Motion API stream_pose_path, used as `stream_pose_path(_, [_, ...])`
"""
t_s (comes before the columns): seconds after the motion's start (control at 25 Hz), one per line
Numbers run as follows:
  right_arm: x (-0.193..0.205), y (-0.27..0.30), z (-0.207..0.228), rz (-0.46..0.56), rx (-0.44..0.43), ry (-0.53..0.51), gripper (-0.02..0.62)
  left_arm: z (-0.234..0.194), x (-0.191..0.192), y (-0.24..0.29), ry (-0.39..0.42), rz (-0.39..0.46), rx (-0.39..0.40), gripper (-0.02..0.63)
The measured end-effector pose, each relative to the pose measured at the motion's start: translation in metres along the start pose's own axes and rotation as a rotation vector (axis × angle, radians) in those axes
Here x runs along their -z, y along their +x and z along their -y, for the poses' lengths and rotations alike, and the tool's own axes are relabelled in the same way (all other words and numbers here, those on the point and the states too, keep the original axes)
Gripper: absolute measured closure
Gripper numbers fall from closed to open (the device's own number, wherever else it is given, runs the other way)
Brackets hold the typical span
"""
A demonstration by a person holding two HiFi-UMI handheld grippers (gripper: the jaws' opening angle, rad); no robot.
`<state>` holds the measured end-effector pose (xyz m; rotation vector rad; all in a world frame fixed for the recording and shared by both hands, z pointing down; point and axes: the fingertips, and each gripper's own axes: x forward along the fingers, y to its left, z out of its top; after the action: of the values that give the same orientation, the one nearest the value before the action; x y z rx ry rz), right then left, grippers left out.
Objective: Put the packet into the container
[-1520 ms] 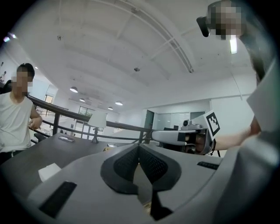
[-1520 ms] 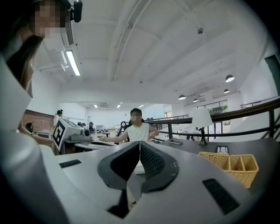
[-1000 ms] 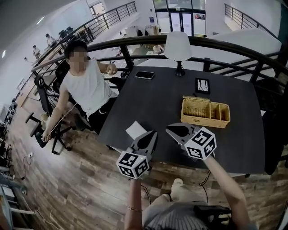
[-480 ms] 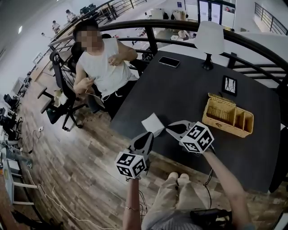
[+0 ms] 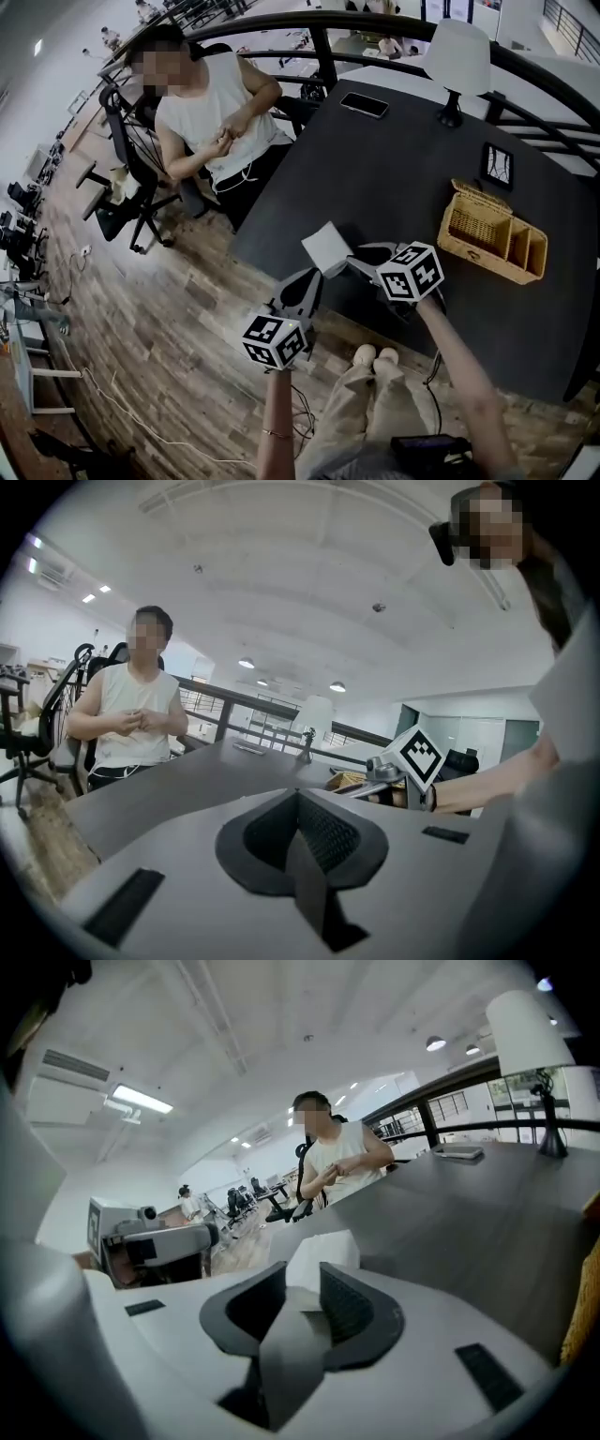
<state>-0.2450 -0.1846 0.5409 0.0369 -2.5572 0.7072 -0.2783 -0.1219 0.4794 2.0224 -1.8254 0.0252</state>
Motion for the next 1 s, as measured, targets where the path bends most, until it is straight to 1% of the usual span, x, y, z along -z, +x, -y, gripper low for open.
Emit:
stream_pose_path(0.04, [-0.001, 0.002, 0.005, 0.009, 0.003, 0.024, 0.471, -0.001, 0.001, 0.001, -0.003, -0.003, -0.001, 0.598])
stream_pose_path(0.08, [-0.002, 0.004, 0.01, 0.017, 0.005, 0.048, 0.441, -0.003, 0.002, 0.002, -0.005, -0.007, -0.003, 0.598])
stream_pose_path(0.24, [-0.003, 0.02, 0.019, 0.001, 0.017, 0.087, 0.396, -0.008, 0.01, 0.005, -0.016, -0.023, -0.015, 0.598])
stream_pose_path(0.32, [-0.002, 0.03, 0.021, -0.007, 0.02, 0.107, 0.387, -0.011, 0.013, 0.006, -0.021, -0.028, -0.023, 0.598])
stream_pose_path(0.4, [0.0, 0.039, 0.027, -0.018, 0.035, 0.126, 0.386, -0.015, 0.014, 0.008, -0.024, -0.03, -0.029, 0.598])
stream_pose_path(0.56, [0.012, 0.055, 0.041, -0.081, 0.075, 0.176, 0.387, -0.022, 0.015, 0.014, -0.019, -0.034, -0.032, 0.598])
stream_pose_path(0.72, [0.016, 0.061, 0.042, -0.106, 0.034, 0.24, 0.388, -0.025, 0.015, 0.021, -0.016, -0.042, -0.029, 0.598])
stream_pose_path(0.76, [0.016, 0.061, 0.042, -0.114, 0.035, 0.241, 0.394, -0.026, 0.015, 0.021, -0.017, -0.043, -0.03, 0.598])
stream_pose_path(0.88, [0.014, 0.061, 0.041, -0.132, 0.054, 0.197, 0.441, -0.027, 0.017, 0.022, -0.02, -0.048, -0.03, 0.598])
stream_pose_path(1.0, [0.011, 0.06, 0.038, -0.131, 0.061, 0.168, 0.467, -0.026, 0.016, 0.023, -0.02, -0.049, -0.027, 0.598])
